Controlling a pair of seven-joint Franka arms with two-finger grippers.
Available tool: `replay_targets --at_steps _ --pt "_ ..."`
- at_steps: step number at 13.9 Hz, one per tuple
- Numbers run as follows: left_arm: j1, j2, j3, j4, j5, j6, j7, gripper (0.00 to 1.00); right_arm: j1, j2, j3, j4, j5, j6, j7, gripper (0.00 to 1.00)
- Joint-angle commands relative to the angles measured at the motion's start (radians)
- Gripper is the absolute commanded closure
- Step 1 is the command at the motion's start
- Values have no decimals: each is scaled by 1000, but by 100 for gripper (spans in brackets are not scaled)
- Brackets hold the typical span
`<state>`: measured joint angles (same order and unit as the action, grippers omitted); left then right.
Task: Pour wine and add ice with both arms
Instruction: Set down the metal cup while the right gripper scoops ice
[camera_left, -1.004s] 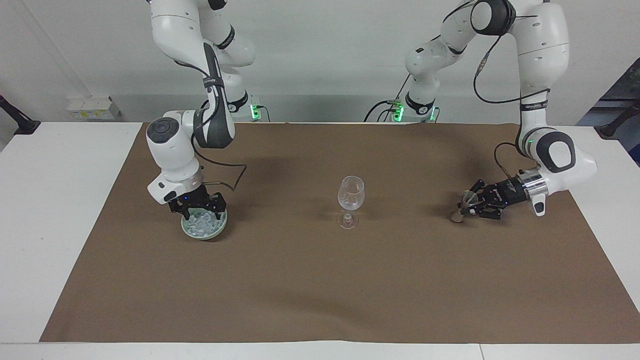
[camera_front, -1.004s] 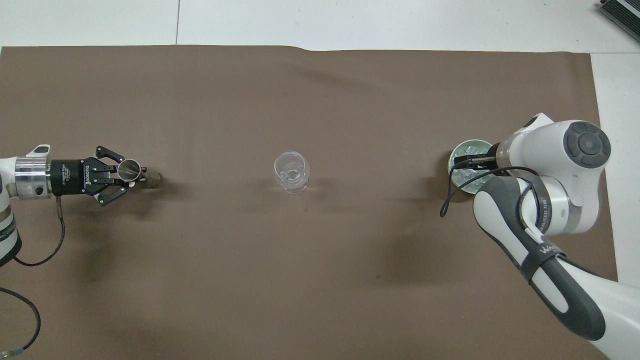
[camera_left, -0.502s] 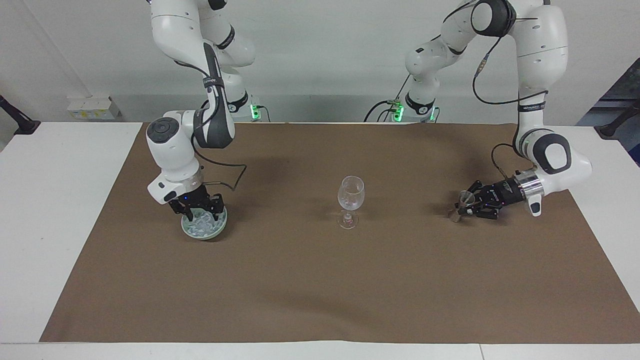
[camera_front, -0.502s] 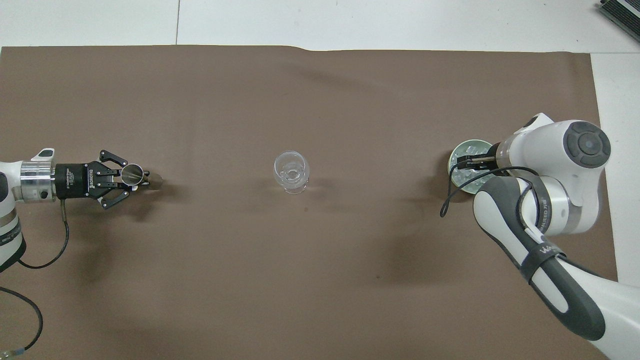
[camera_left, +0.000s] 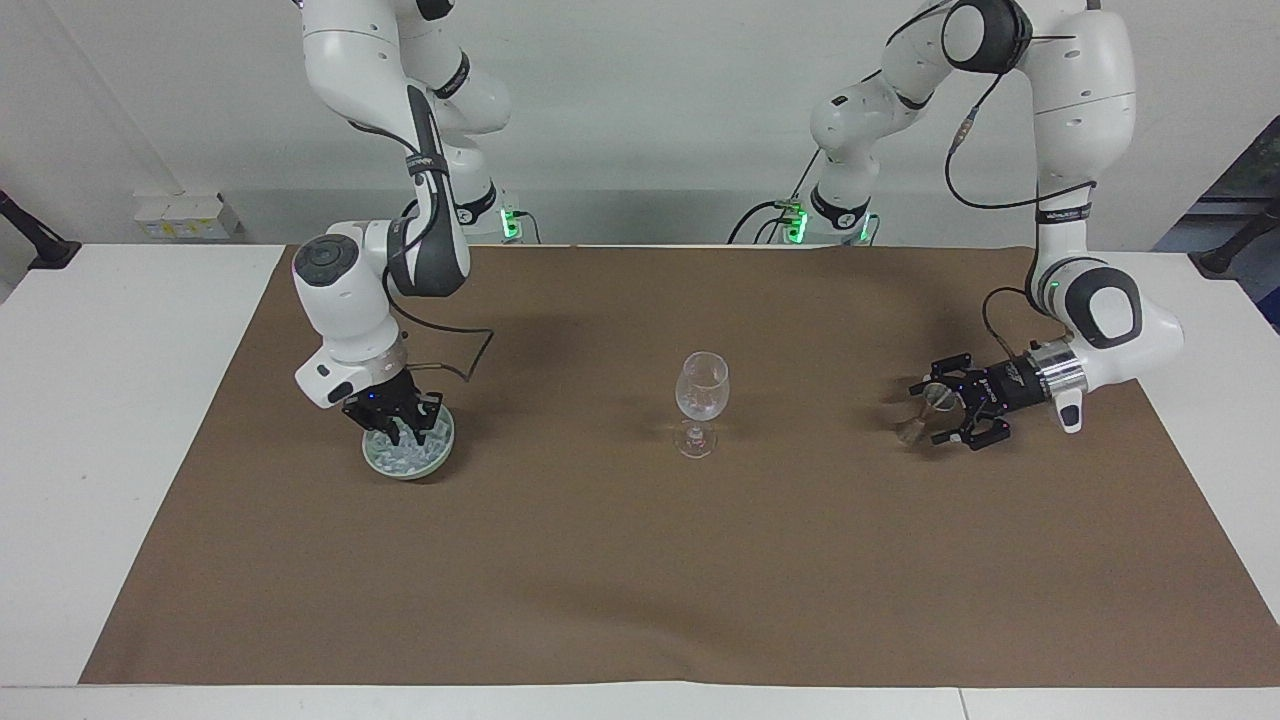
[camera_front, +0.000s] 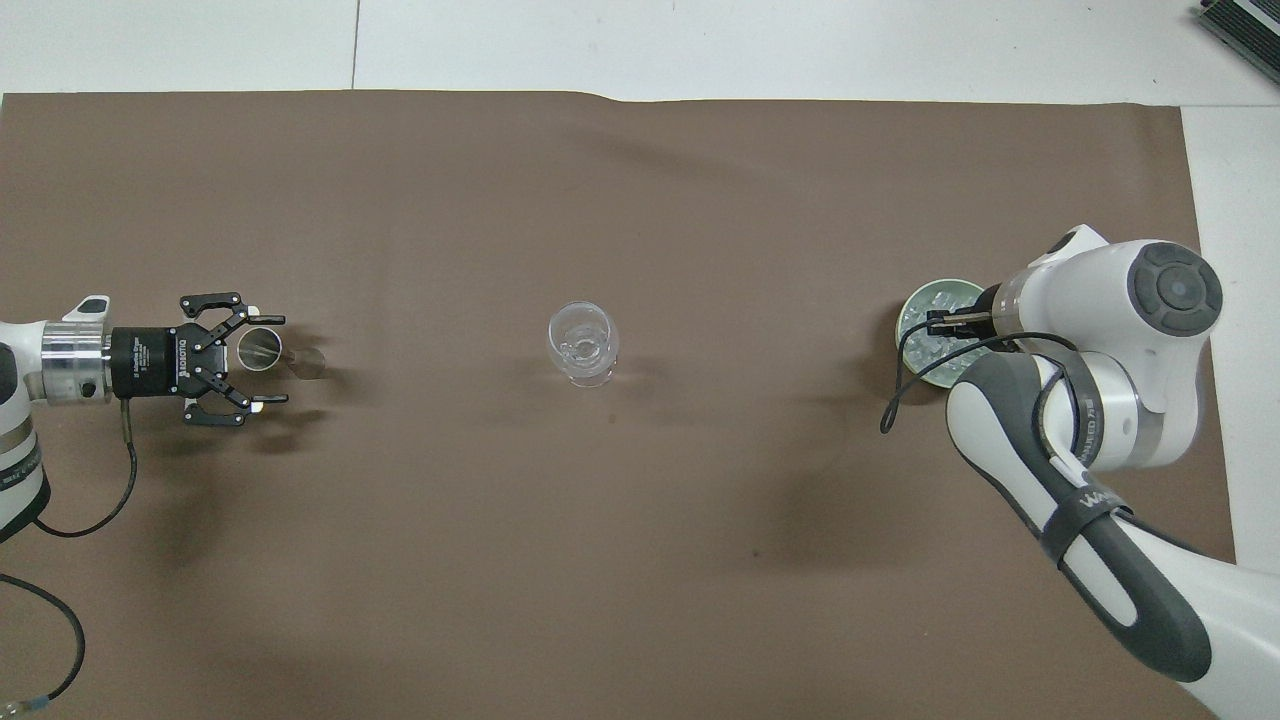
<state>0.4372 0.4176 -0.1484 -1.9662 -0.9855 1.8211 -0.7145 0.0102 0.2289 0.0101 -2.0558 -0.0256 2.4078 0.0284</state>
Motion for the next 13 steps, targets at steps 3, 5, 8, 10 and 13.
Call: replay_targets --at_steps 3,5,8,10,13 --pt "44 1 0 42 109 -32 73 0 -6 -25 4 -4 -14 1 -19 100" --pt "54 -10 -2 93 190 -45 92 0 -6 -68 4 -3 -14 -18 -22 100" --pt "58 -42 0 144 272 -97 128 0 -6 -123 4 29 -13 -140 -19 100" --pt "60 -92 0 147 324 -101 147 0 -6 -149 4 52 -11 -189 -12 100" --pt "54 -129 0 225 401 -150 202 0 -13 -184 4 100 -2 -269 -10 100"
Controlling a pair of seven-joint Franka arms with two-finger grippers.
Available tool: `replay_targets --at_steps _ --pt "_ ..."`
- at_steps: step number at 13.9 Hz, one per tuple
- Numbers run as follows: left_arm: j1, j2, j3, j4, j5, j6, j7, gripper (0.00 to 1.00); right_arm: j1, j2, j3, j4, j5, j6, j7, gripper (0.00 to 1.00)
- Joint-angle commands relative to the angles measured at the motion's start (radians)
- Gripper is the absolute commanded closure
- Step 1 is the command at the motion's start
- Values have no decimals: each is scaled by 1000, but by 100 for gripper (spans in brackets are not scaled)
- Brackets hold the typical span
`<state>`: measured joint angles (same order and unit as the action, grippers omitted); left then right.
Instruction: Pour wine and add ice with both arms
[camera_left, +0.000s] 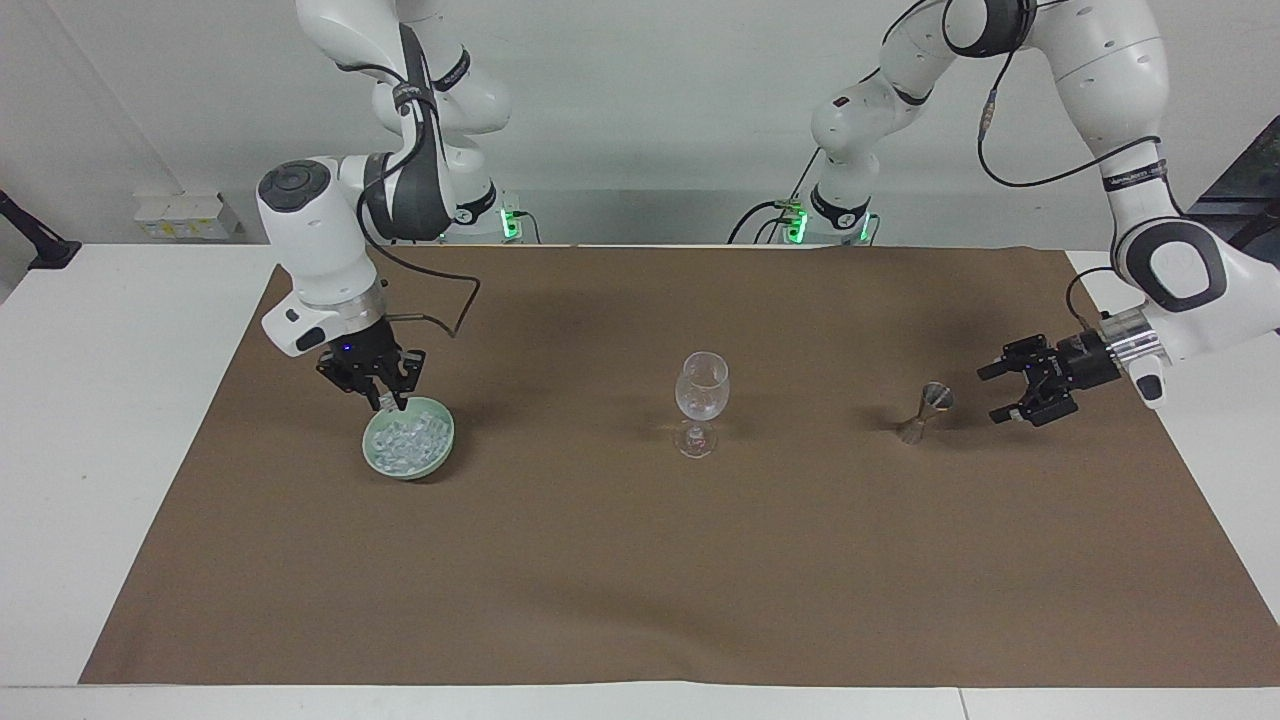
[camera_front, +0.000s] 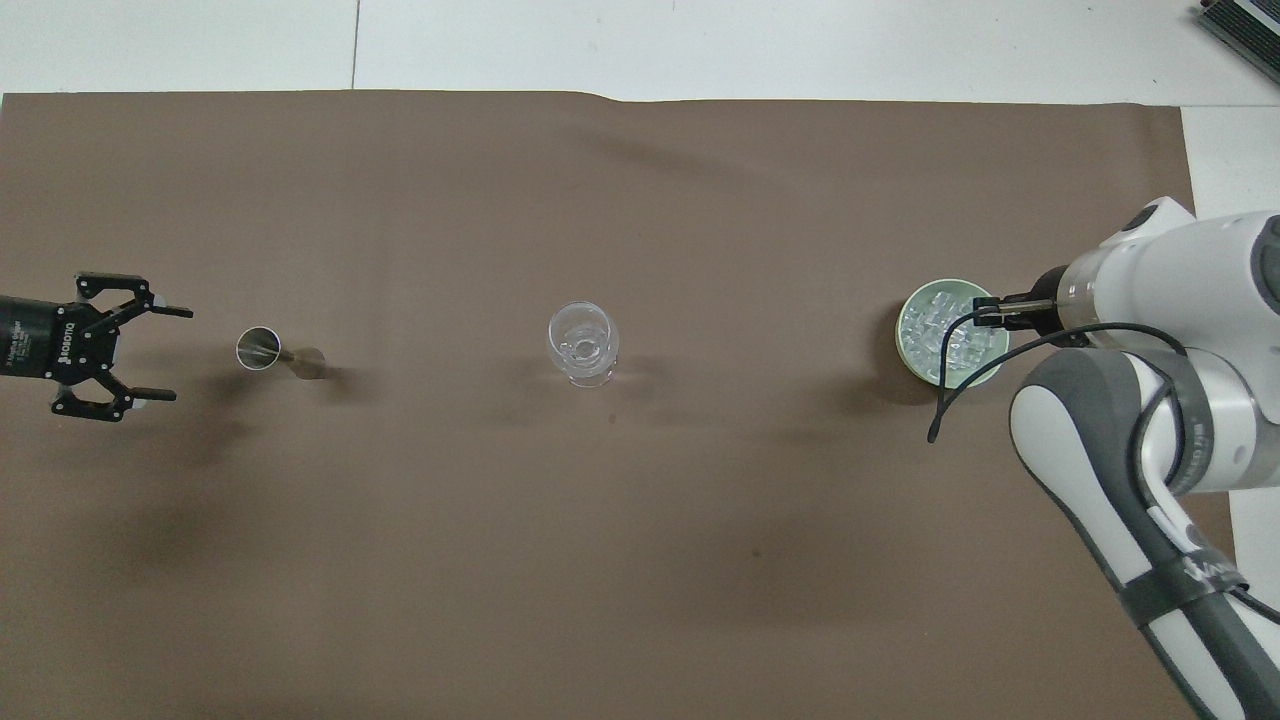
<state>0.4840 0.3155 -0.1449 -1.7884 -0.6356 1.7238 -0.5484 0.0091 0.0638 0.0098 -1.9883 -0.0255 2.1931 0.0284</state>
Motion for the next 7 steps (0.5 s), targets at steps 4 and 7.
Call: replay_targets --at_steps 4,7 --pt "-4 -42 -18 170 161 -116 134 0 -17 -67 4 130 7 -232 28 100" --pt "-45 -117 -18 182 236 -104 275 0 -17 -73 4 228 10 -358 50 100"
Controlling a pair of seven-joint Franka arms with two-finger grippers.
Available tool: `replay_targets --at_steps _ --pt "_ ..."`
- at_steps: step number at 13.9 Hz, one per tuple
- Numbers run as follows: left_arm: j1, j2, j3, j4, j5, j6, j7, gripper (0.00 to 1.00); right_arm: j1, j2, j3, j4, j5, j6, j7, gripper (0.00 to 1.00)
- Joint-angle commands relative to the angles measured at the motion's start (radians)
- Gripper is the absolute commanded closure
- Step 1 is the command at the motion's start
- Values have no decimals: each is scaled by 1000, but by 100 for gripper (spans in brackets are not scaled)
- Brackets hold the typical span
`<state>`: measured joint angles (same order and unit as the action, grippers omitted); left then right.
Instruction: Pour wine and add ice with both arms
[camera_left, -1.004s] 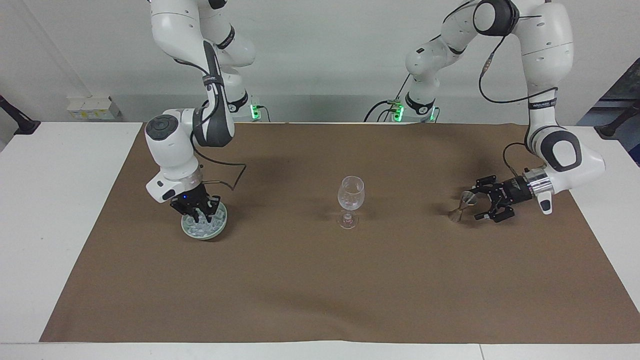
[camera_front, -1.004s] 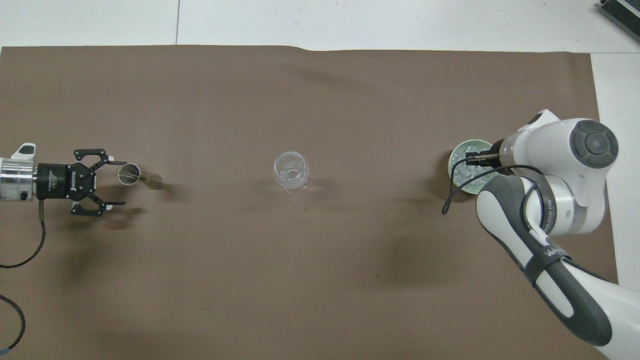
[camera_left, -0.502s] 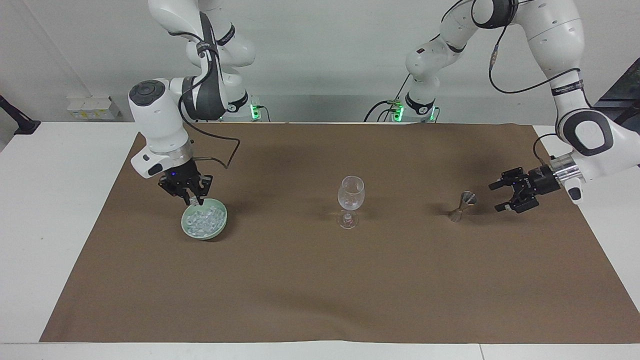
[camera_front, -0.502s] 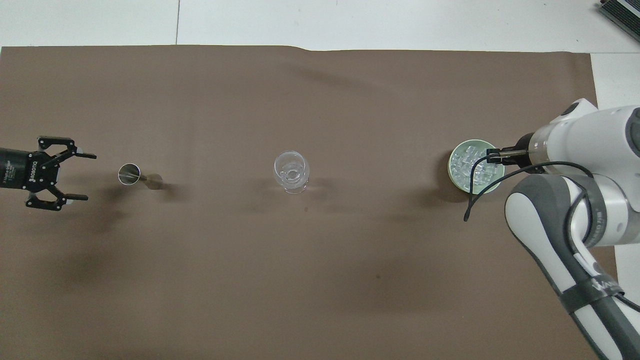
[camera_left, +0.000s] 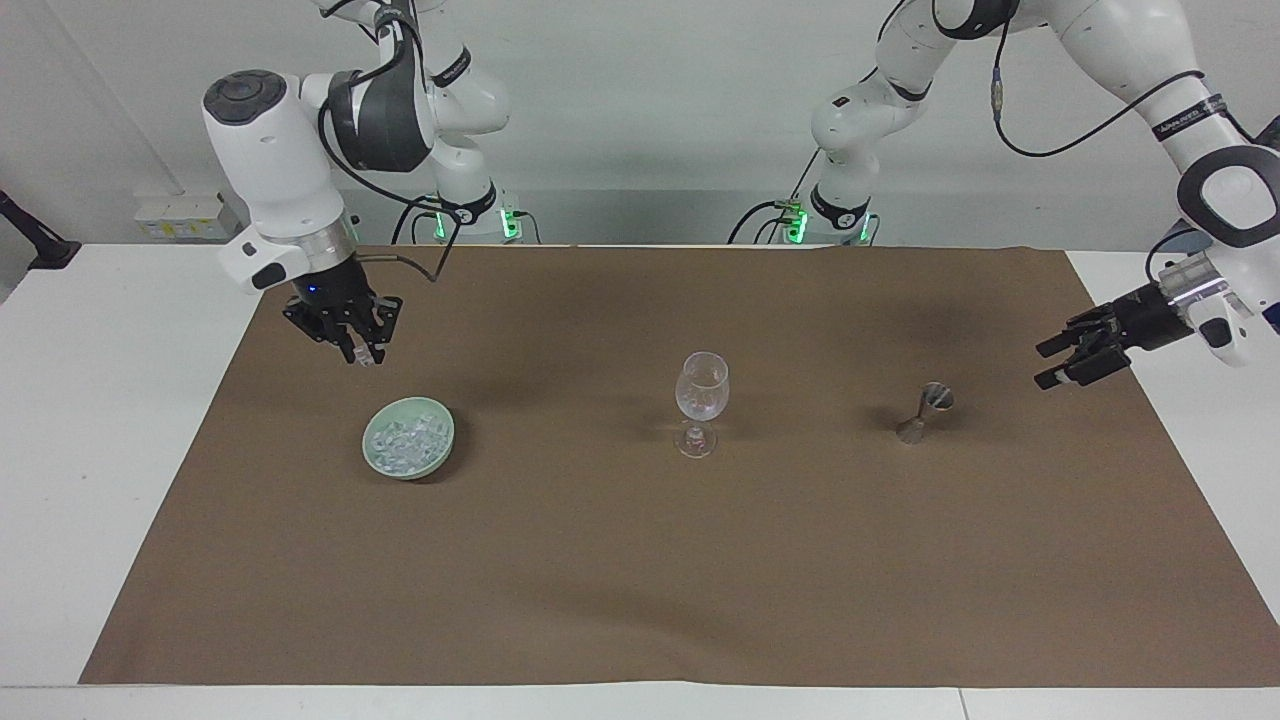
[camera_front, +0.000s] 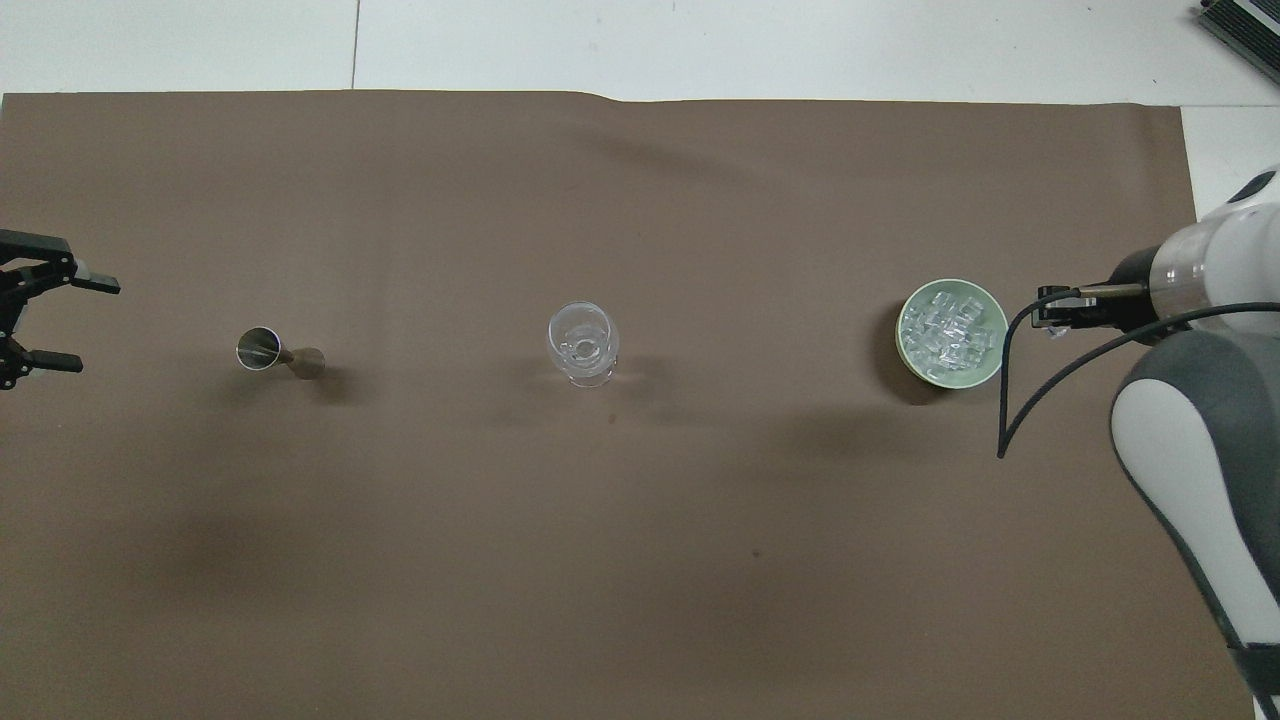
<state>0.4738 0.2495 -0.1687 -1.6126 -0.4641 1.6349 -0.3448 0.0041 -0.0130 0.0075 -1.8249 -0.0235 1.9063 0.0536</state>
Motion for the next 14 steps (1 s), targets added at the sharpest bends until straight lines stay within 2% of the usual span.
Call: replay_targets --at_steps 1,6,12,14 --pt "-58 -73 6 11 106 -13 90 0 -12 4 8 91 7 -105 34 100" --pt "-208 -166 -3 19 295 -16 110 0 -12 5 6 168 7 -197 35 100" --pt "-382 -234 -9 4 425 -27 118 0 -12 5 9 204 8 -260 43 100" --pt "-412 -257 -9 -9 430 -26 121 0 -3 7 19 204 5 -259 63 100"
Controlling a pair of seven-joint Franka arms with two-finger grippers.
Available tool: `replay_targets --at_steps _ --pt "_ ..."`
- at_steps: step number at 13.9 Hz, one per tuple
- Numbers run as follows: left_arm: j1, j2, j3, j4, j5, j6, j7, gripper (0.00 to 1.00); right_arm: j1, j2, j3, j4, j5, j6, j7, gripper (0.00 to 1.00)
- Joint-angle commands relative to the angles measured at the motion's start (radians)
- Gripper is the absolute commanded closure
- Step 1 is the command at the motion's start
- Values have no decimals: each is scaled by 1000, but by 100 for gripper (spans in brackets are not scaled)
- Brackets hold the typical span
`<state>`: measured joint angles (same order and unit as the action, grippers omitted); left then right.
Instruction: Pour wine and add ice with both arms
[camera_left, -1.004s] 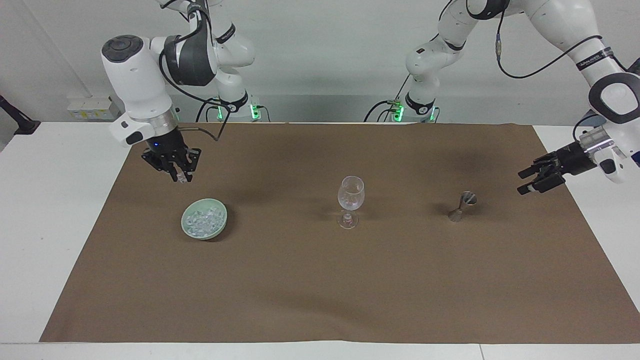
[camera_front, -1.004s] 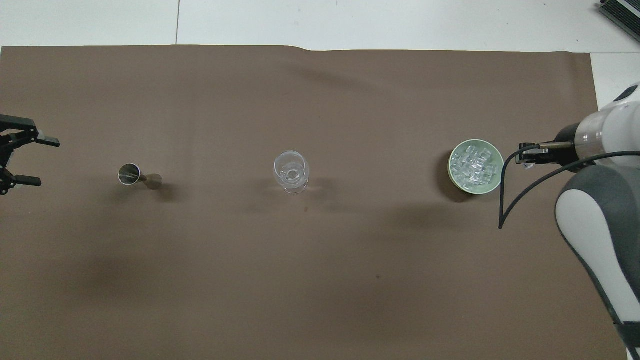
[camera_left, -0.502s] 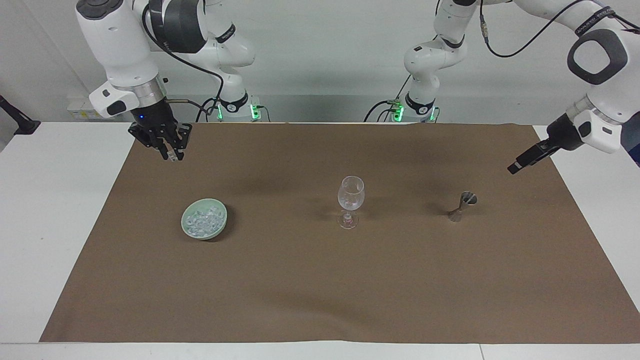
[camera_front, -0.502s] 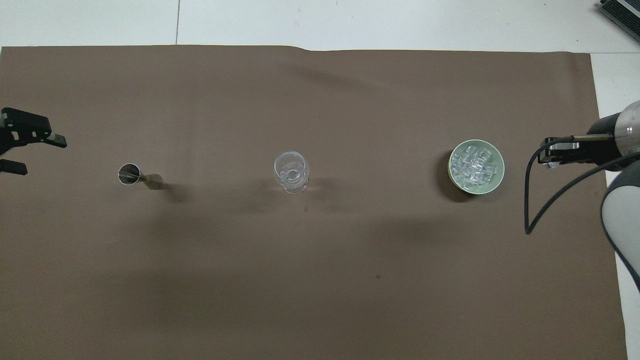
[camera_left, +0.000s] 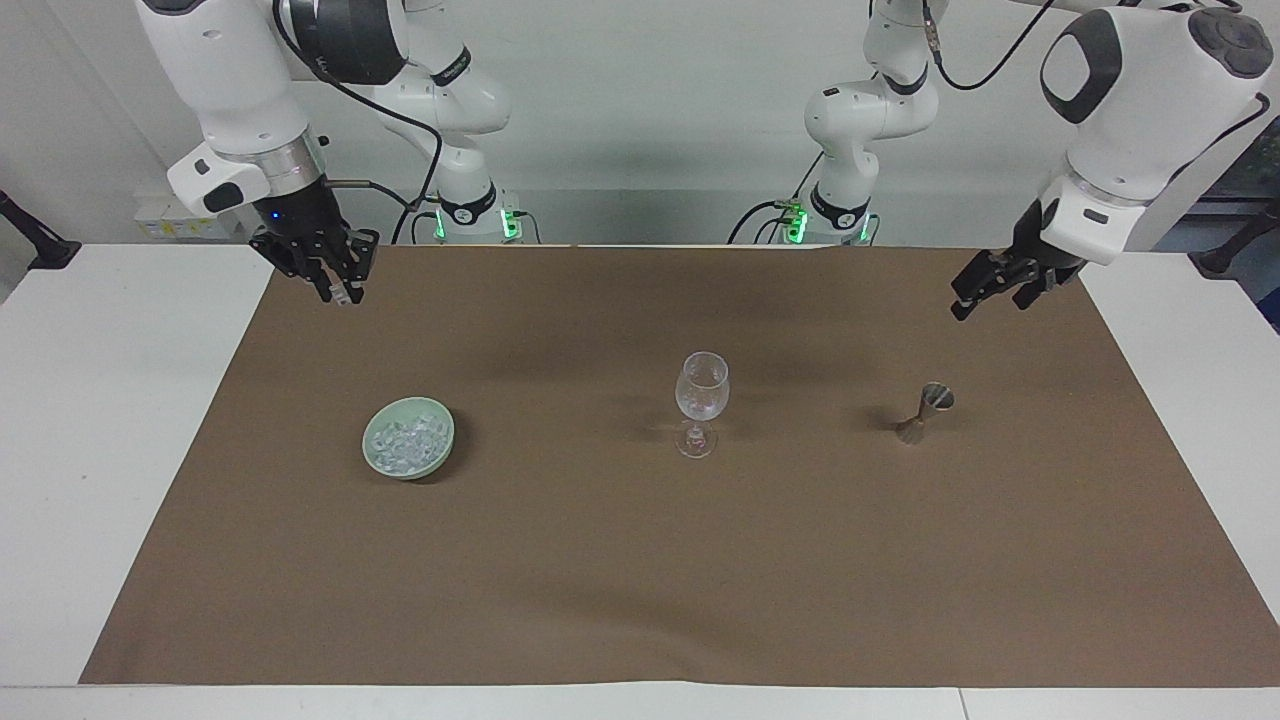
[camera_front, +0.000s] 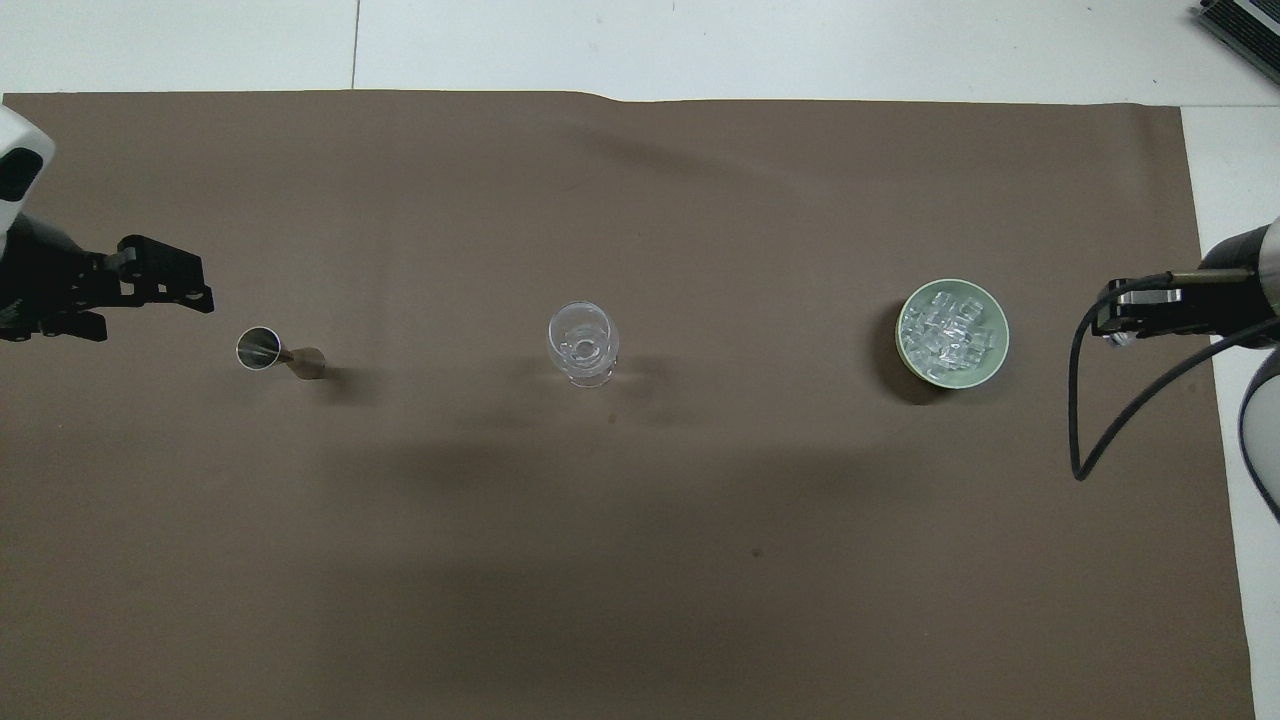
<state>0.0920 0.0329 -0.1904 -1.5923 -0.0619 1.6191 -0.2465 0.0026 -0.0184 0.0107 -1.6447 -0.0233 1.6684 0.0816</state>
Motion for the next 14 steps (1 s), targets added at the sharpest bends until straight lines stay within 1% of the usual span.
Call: replay_targets --at_steps 1,2,3,5,9,12,14 --pt "-37 -47 13 -29 28 -10 54 0 4 14 18 31 5 -22 50 100" --pt "-43 -57 13 -29 28 -11 137 0 5 20 32 55 8 -22 75 100" --pt "-41 -62 14 -29 28 -15 198 0 7 23 46 57 9 -21 92 100" --pt "-40 -79 14 -29 28 -33 262 0 5 26 55 59 14 -22 101 100" --pt "-43 -111 14 -18 28 -99 262 0 40 26 57 59 28 -22 104 100" --pt "-43 -111 16 -18 45 -125 263 0 103 44 57 60 22 -21 130 100" --pt "-41 -119 13 -31 57 -125 260 0 155 52 57 60 19 -13 205 100"
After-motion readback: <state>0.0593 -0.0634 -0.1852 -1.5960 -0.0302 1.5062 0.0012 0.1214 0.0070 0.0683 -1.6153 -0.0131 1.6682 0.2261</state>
